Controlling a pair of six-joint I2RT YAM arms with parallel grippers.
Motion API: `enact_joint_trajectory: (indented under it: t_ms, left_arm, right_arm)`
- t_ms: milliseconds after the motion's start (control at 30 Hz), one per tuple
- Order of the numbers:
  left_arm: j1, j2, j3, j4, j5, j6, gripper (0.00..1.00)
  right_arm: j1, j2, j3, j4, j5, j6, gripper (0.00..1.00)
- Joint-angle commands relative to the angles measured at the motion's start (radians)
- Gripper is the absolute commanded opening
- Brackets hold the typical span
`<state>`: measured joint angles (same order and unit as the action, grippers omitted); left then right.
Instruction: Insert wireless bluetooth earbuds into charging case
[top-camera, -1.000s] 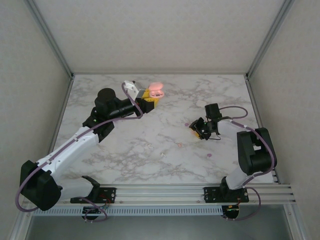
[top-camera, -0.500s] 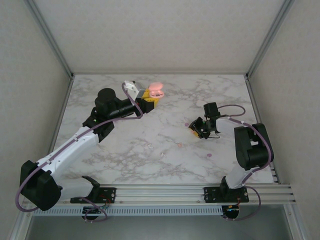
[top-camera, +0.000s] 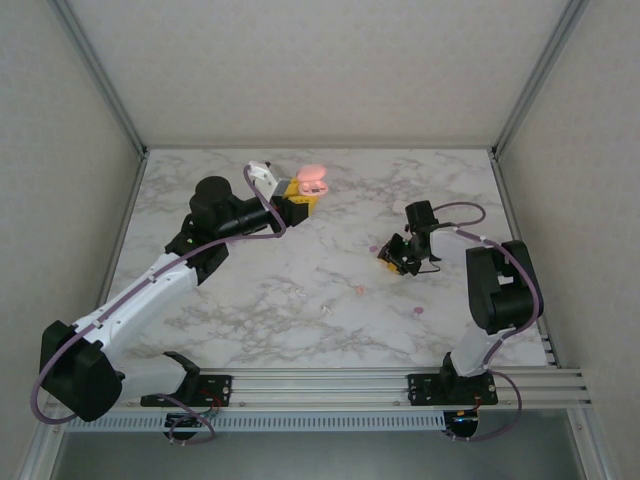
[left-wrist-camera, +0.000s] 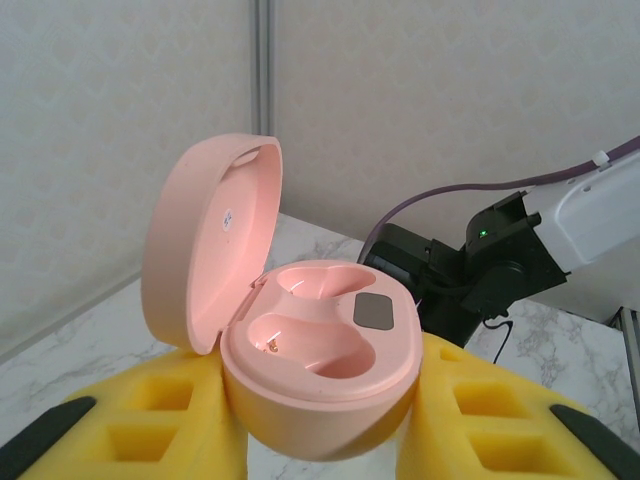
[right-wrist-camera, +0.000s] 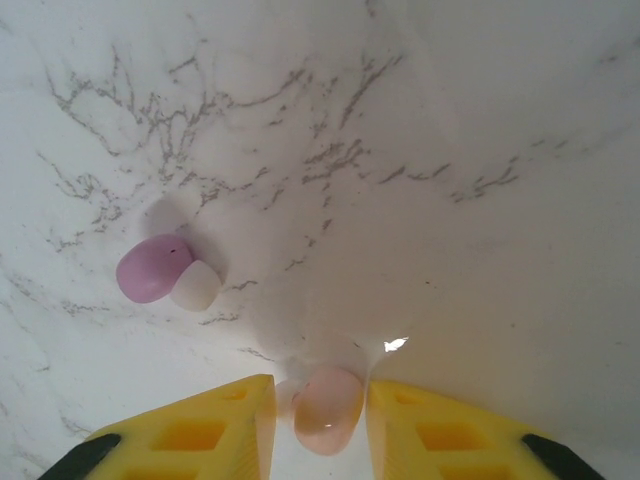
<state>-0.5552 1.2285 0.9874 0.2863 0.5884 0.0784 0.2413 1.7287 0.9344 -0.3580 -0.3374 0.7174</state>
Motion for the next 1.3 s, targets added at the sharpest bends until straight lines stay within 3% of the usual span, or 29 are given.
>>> enact_joint_trajectory:
  t_ms: [0, 567, 867, 1267]
  left_arm:
    - [-0.007, -0.021, 0.028, 0.001, -0.004, 0.000, 0.19]
    - [-0.008, -0.033, 0.027, -0.012, -0.008, 0.004, 0.19]
    - [-0.006, -0.055, 0.019, -0.034, -0.023, 0.020, 0.19]
    - [-0.007, -0.060, 0.023, -0.050, -0.039, 0.041, 0.19]
  right_arm:
    - [0.025, 0.048, 0.050, -0.003, -0.004, -0.068, 0.30]
    - [0.153, 0.102, 0.234, -0.324, 0.285, -0.245, 0.23]
    - [0.164, 0.102, 0.282, -0.493, 0.340, -0.348, 0.23]
    - [0.198, 0.185, 0.422, -0.716, 0.535, -0.338, 0.22]
